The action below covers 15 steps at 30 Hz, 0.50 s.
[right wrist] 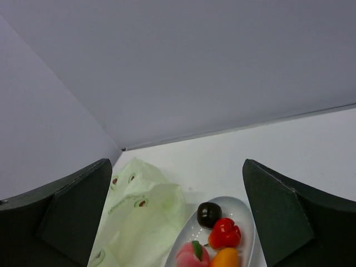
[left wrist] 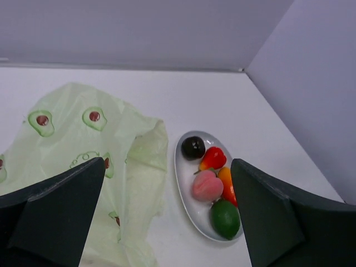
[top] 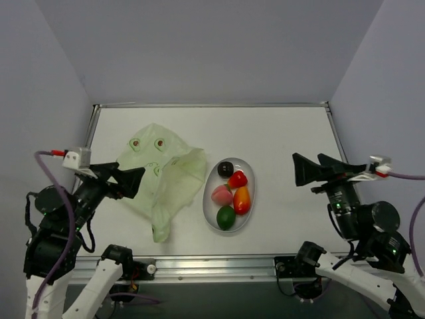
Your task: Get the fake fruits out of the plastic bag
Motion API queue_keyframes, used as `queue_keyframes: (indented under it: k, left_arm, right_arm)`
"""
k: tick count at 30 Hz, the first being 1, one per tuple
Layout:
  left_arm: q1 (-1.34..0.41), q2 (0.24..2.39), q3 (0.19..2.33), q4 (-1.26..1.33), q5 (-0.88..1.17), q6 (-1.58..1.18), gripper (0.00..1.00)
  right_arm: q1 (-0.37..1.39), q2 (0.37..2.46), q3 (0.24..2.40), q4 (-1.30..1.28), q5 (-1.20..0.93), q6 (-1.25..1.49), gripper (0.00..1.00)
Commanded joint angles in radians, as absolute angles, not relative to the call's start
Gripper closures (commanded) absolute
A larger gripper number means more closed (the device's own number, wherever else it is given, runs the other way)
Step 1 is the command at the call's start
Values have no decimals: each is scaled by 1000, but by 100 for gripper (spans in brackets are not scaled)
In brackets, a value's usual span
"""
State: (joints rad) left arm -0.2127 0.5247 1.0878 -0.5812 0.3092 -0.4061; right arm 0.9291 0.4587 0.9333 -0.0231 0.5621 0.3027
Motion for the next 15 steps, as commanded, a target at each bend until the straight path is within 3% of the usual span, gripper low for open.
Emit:
queue_keyframes:
  k: [1,7,15]
  left_arm:
    - [-206,482,1175,-627,227,-417,6]
    - [-206,451,1174,-686,183,-416,6]
    - [-207,446,1160,-689,172,-405,6]
  right_arm:
    - [923,370,933,-135,658,292,0]
    - [925,281,922,-155,713,288,0]
    - [925,388,928,-152,764,256,0]
